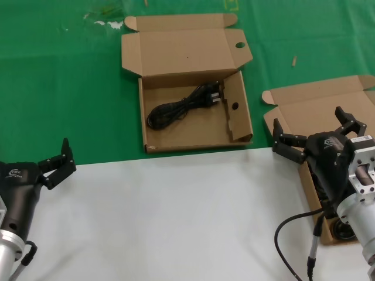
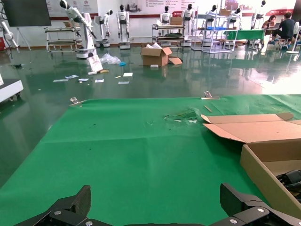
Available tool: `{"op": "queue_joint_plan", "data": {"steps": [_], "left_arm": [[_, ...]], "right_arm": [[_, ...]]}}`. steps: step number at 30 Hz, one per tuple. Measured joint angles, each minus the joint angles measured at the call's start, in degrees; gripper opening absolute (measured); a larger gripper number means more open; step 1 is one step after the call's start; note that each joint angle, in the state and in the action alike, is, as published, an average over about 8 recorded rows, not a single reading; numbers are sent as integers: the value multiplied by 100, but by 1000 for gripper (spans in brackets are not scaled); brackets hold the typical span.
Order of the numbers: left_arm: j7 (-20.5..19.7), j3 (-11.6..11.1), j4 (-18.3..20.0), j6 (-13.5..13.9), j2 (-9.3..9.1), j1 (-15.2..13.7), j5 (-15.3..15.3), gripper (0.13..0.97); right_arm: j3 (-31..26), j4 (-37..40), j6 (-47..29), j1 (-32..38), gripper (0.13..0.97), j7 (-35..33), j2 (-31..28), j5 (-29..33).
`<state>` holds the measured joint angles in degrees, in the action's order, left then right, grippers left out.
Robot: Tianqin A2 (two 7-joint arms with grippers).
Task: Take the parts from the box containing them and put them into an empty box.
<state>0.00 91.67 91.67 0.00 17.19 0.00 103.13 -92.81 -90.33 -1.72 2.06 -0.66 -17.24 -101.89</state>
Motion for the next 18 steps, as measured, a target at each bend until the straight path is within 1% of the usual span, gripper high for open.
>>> {"op": "queue_joint_plan", "data": {"steps": [18], "left_arm": [[3, 0, 0, 0, 0, 0, 0, 966]], "right_arm": [[0, 0, 0, 0, 966, 0, 0, 0]]}}
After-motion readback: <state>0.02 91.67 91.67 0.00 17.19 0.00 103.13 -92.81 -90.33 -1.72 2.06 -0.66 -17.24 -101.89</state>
